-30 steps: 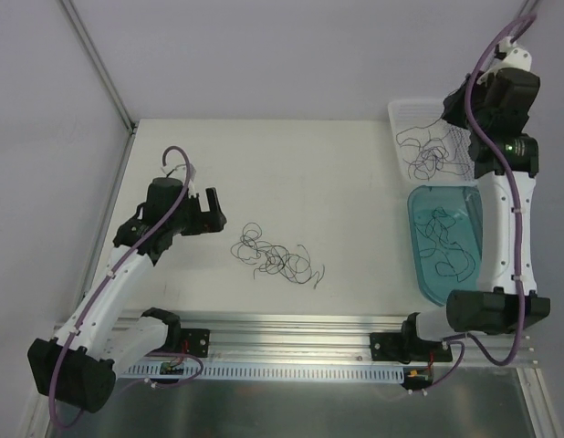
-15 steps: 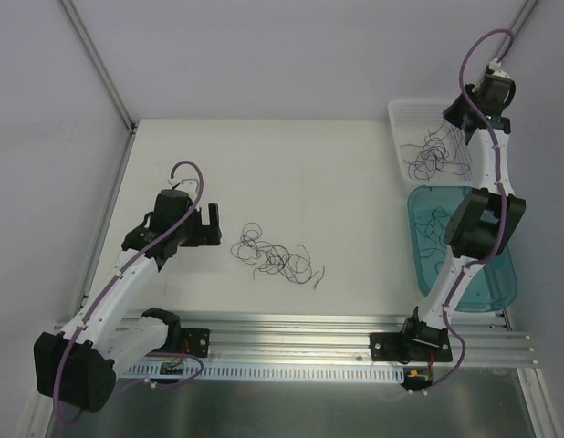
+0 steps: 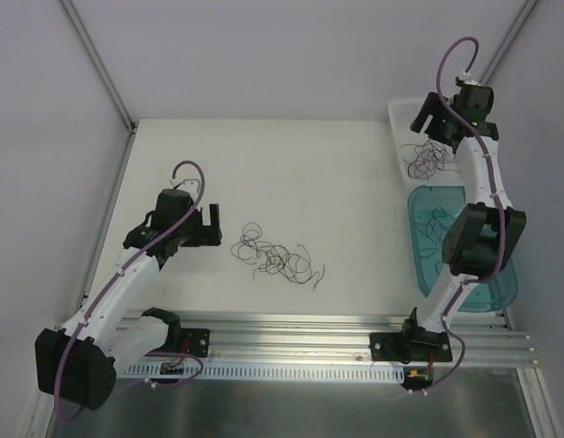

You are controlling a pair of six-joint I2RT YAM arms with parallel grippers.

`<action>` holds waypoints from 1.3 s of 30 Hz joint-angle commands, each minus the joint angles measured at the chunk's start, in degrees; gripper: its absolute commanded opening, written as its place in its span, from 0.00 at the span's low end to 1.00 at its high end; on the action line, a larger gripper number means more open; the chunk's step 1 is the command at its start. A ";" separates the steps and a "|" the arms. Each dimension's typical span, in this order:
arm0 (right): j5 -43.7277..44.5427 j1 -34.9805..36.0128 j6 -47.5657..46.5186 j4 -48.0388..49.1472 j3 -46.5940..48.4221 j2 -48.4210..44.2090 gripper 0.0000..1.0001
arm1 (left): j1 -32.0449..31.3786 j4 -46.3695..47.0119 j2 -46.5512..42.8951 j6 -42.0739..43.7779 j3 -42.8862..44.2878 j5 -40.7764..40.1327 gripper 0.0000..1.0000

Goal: Untangle the cables

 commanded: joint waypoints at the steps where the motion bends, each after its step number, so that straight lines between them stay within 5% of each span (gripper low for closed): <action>1: 1.40 5.68 -3.98 -4.78 -3.61 -12.17 0.86 | 0.52 0.86 -0.29 0.38 0.59 1.43 0.99; 10: -3.96 26.24 1.73 -7.69 -30.24 -30.20 0.80 | 0.52 0.86 -0.90 -0.32 0.41 4.59 0.99; 15: -4.49 37.93 12.18 0.20 -44.29 -34.68 0.74 | 0.52 1.04 0.15 -0.50 0.50 8.28 0.97; 29: 0.60 50.60 23.27 17.88 -52.59 -19.77 0.54 | 0.61 1.30 5.77 -1.02 0.94 11.10 0.96; 35: 3.24 52.09 23.45 19.12 -52.58 -16.93 0.31 | 0.61 1.48 8.76 -1.46 1.46 13.21 0.96; 39: 8.58 54.29 20.55 14.47 -50.66 -21.75 0.01 | 0.52 1.48 9.47 -1.55 1.64 13.38 0.96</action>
